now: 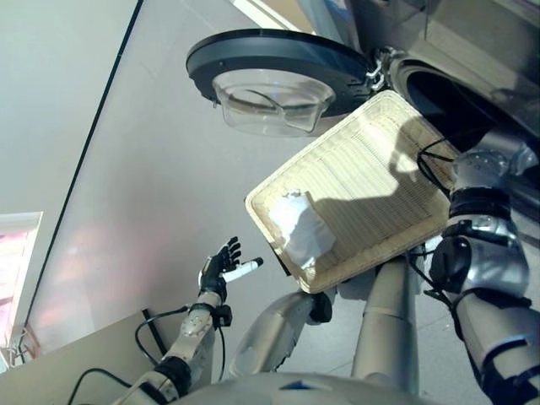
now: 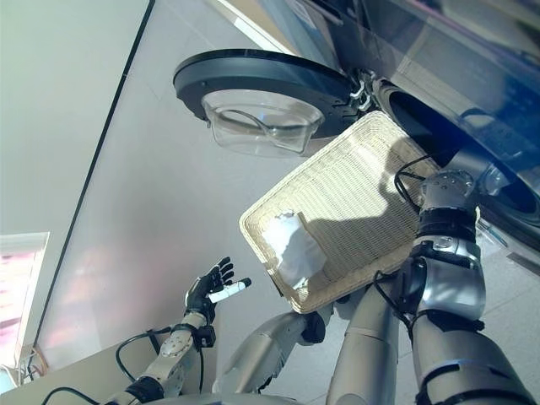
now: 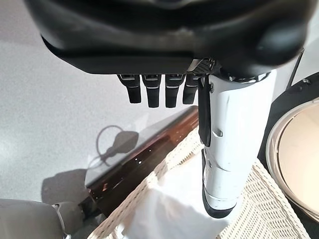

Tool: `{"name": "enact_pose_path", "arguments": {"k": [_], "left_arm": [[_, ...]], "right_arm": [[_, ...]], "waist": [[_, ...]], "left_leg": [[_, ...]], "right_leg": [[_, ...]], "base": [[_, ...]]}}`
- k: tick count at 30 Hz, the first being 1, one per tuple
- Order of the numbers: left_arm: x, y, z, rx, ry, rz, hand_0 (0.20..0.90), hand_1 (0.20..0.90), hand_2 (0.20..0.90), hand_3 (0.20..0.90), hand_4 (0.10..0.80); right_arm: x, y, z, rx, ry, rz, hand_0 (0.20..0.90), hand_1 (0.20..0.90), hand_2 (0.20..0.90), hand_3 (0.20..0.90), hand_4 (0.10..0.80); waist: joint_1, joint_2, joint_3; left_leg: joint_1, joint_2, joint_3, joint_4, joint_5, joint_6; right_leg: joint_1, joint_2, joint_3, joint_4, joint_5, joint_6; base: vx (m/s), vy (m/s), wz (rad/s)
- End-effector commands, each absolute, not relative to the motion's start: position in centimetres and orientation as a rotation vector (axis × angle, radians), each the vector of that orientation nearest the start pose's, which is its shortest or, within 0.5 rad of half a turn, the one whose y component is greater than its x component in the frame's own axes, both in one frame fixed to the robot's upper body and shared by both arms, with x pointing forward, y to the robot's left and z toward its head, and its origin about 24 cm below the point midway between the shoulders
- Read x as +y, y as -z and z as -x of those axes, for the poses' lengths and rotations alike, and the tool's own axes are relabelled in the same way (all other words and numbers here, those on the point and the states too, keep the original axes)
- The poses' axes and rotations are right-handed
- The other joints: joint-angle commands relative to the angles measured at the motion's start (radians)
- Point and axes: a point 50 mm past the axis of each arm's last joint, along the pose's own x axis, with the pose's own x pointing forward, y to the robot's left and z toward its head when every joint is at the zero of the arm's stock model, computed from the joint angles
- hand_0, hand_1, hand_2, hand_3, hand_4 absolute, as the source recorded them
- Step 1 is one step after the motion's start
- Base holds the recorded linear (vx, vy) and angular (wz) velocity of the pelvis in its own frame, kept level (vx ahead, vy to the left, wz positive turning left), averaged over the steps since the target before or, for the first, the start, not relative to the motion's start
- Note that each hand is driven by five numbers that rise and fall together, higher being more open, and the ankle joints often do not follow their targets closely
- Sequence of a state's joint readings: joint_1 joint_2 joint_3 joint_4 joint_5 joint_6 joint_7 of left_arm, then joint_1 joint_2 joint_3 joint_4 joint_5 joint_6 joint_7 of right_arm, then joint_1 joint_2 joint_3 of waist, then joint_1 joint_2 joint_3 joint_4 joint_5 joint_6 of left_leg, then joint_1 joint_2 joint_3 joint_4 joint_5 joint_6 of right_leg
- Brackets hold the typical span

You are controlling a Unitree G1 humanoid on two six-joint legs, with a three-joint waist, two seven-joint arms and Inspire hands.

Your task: Pick up the clothes and place them into the washing machine

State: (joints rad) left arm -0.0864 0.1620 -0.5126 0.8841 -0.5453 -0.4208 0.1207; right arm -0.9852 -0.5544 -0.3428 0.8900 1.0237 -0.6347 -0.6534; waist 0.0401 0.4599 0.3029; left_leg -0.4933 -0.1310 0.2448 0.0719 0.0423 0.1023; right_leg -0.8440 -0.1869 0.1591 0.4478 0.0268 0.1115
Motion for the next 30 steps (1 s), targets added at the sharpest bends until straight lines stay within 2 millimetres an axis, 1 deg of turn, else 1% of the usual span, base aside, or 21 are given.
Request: {"name": "enact_pose_path", "arguments": {"k": [1,2,3,4,5,6,7,8,10,12,13,14,15,16,17,18,19,23,27,30], "left_arm": [[17.5,11.2,-18.2,0.545,-0.125,0.037,0.900,0.900,0.900,0.900,0.800],[17.6,11.1,-18.3,0.543,-0.123,0.028,0.900,0.900,0.900,0.900,0.800],[17.8,11.0,-18.5,0.540,-0.115,0.010,0.900,0.900,0.900,0.900,0.800],[17.8,11.0,-18.5,0.541,-0.118,0.013,0.900,0.900,0.900,0.900,0.800],[17.8,11.0,-18.5,0.541,-0.119,0.014,0.900,0.900,0.900,0.900,0.800],[17.7,11.0,-18.5,0.538,-0.114,0.017,0.900,0.900,0.900,0.900,0.800],[17.7,10.9,-18.5,0.533,-0.113,0.021,0.900,0.900,0.900,0.900,0.800],[17.7,11.0,-18.4,0.537,-0.112,0.028,0.900,0.900,0.900,0.900,0.800],[17.7,11.1,-18.3,0.543,-0.113,0.034,0.900,0.900,0.900,0.900,0.800],[17.6,11.2,-18.2,0.554,-0.114,0.040,0.900,0.900,0.900,0.900,0.800],[17.7,11.4,-18.1,0.564,-0.115,0.034,0.900,0.900,0.900,0.900,0.800],[17.7,11.4,-18.1,0.564,-0.115,0.034,0.900,0.900,0.900,0.900,0.800],[17.6,11.4,-18.2,0.568,-0.117,0.038,0.900,0.900,0.900,0.900,0.800],[17.6,11.4,-18.2,0.568,-0.116,0.039,0.900,0.900,0.900,0.900,0.800],[17.7,11.5,-18.1,0.572,-0.124,0.038,0.900,0.900,0.900,0.900,0.800],[17.8,11.5,-18.1,0.572,-0.125,0.038,0.900,0.900,0.900,0.900,0.800],[17.6,11.5,-18.2,0.571,-0.128,0.050,0.900,0.900,0.900,0.900,0.800],[17.7,11.5,-18.2,0.568,-0.132,0.053,0.900,0.900,0.900,0.900,0.800],[18.2,11.5,-18.2,0.573,-0.150,0.036,0.900,0.900,0.900,0.900,0.800],[18.2,11.5,-18.3,0.572,-0.159,0.037,0.900,0.900,0.900,0.900,0.800]], "right_arm": [[-37.1,-23.8,-33.8,-0.578,1.085,-0.656,0.900,0.900,0.900,0.900,0.800],[-36.9,-23.2,-34.3,-0.508,1.082,-0.613,0.900,0.900,0.900,0.900,0.800],[-36.6,-21.5,-34.9,-0.389,1.073,-0.534,0.900,0.900,0.900,0.900,0.800],[-36.2,-21.0,-35.3,-0.355,1.065,-0.537,0.900,0.900,0.900,0.900,0.800],[-36.1,-21.0,-35.3,-0.355,1.063,-0.538,0.900,0.900,0.900,0.900,0.800],[-35.4,-20.6,-35.8,-0.327,1.035,-0.523,0.900,0.900,0.900,0.900,0.800],[-35.6,-20.1,-35.8,-0.298,1.039,-0.515,0.900,0.900,0.900,0.900,0.800],[-35.3,-19.8,-36.0,-0.274,1.031,-0.511,0.900,0.900,0.900,0.900,0.800],[-34.6,-18.8,-36.4,-0.222,1.026,-0.482,0.900,0.900,0.900,0.900,0.800],[-34.1,-17.5,-36.5,-0.167,1.019,-0.464,0.900,0.900,0.900,0.900,0.800],[-34.0,-17.1,-36.5,-0.148,1.020,-0.459,0.900,0.900,0.900,0.900,0.800],[-34.0,-17.1,-36.5,-0.148,1.020,-0.459,0.900,0.900,0.900,0.900,0.800],[-33.4,-16.3,-36.7,-0.123,1.005,-0.458,0.900,0.900,0.900,0.900,0.800],[-33.3,-15.8,-36.6,-0.110,1.008,-0.453,0.900,0.900,0.900,0.900,0.800],[-32.8,-15.6,-36.8,-0.112,0.995,-0.466,0.900,0.900,0.900,0.900,0.800],[-32.8,-15.6,-36.8,-0.111,0.995,-0.466,0.900,0.900,0.900,0.900,0.800],[-32.7,-14.8,-36.7,-0.099,0.992,-0.471,0.900,0.900,0.900,0.900,0.800],[-32.3,-14.0,-36.6,-0.089,0.981,-0.474,0.900,0.900,0.900,0.900,0.800],[-31.0,-12.2,-36.7,-0.030,0.930,-0.393,0.900,0.900,0.900,0.900,0.800],[-29.2,-10.1,-36.8,0.013,0.865,-0.374,0.900,0.900,0.900,0.900,0.800]], "waist": [[0.022,0.013,-0.105],[0.023,0.008,-0.104],[0.025,-0.001,-0.103],[0.028,-0.003,-0.103],[0.026,-0.002,-0.102],[0.030,-0.006,-0.104],[0.030,-0.008,-0.105],[0.033,-0.011,-0.106],[0.035,-0.017,-0.107],[0.038,-0.021,-0.107],[0.039,-0.023,-0.107],[0.039,-0.023,-0.107],[0.042,-0.028,-0.108],[0.043,-0.030,-0.109],[0.043,-0.032,-0.108],[0.042,-0.032,-0.108],[0.041,-0.038,-0.105],[0.043,-0.045,-0.103],[0.041,-0.059,-0.097],[0.038,-0.070,-0.093]], "left_leg": [[-0.131,0.050,-0.054,0.145,-0.050,-0.110],[-0.132,0.051,-0.054,0.146,-0.050,-0.110],[-0.133,0.054,-0.054,0.149,-0.049,-0.111],[-0.133,0.054,-0.056,0.151,-0.049,-0.111],[-0.134,0.054,-0.056,0.151,-0.049,-0.111],[-0.134,0.054,-0.057,0.153,-0.048,-0.112],[-0.134,0.055,-0.059,0.155,-0.048,-0.112],[-0.134,0.055,-0.060,0.156,-0.048,-0.112],[-0.134,0.057,-0.062,0.159,-0.047,-0.112],[-0.137,0.058,-0.065,0.163,-0.047,-0.112],[-0.137,0.058,-0.067,0.164,-0.047,-0.112],[-0.137,0.058,-0.067,0.164,-0.047,-0.112],[-0.138,0.058,-0.067,0.166,-0.047,-0.112],[-0.138,0.058,-0.068,0.167,-0.046,-0.112],[-0.139,0.059,-0.068,0.167,-0.046,-0.112],[-0.139,0.059,-0.068,0.167,-0.046,-0.112],[-0.140,0.060,-0.069,0.167,-0.045,-0.113],[-0.142,0.059,-0.071,0.168,-0.042,-0.113],[-0.146,0.060,-0.071,0.175,-0.042,-0.111],[-0.149,0.062,-0.071,0.180,-0.042,-0.109]], "right_leg": [[0.045,0.068,-0.083,-0.029,-0.040,-0.078],[0.046,0.069,-0.085,-0.031,-0.039,-0.080],[0.048,0.070,-0.089,-0.031,-0.037,-0.082],[0.049,0.070,-0.090,-0.031,-0.037,-0.084],[0.049,0.070,-0.090,-0.031,-0.037,-0.084],[0.050,0.071,-0.092,-0.031,-0.035,-0.084],[0.052,0.071,-0.093,-0.031,-0.036,-0.085],[0.053,0.072,-0.092,-0.031,-0.036,-0.086],[0.057,0.073,-0.095,-0.032,-0.035,-0.088],[0.063,0.074,-0.099,-0.033,-0.036,-0.088],[0.064,0.075,-0.100,-0.034,-0.036,-0.089],[0.064,0.075,-0.100,-0.034,-0.036,-0.089],[0.066,0.076,-0.102,-0.035,-0.036,-0.089],[0.067,0.076,-0.104,-0.036,-0.036,-0.090],[0.067,0.077,-0.105,-0.035,-0.036,-0.090],[0.067,0.077,-0.105,-0.035,-0.036,-0.090],[0.066,0.077,-0.106,-0.034,-0.035,-0.091],[0.066,0.076,-0.107,-0.035,-0.034,-0.092],[0.067,0.076,-0.106,-0.037,-0.027,-0.093],[0.065,0.078,-0.107,-0.036,-0.025,-0.094]], "base": [[-0.028,-0.018,0.06],[-0.036,-0.022,0.09],[-0.032,-0.018,0.07],[0.000,0.000,0.00],[0.000,0.000,0.00],[0.000,0.000,0.00],[0.000,0.000,0.00],[0.002,0.004,0.05],[0.000,0.002,0.07],[-0.002,-0.001,0.05],[0.000,0.000,0.00],[-0.002,0.003,0.04],[0.000,0.007,0.04],[0.000,0.000,0.00],[0.000,0.000,0.00],[0.000,0.000,0.00],[0.000,0.000,0.00],[-0.001,0.004,0.01],[0.000,0.000,0.00],[0.000,0.000,0.00]]}}
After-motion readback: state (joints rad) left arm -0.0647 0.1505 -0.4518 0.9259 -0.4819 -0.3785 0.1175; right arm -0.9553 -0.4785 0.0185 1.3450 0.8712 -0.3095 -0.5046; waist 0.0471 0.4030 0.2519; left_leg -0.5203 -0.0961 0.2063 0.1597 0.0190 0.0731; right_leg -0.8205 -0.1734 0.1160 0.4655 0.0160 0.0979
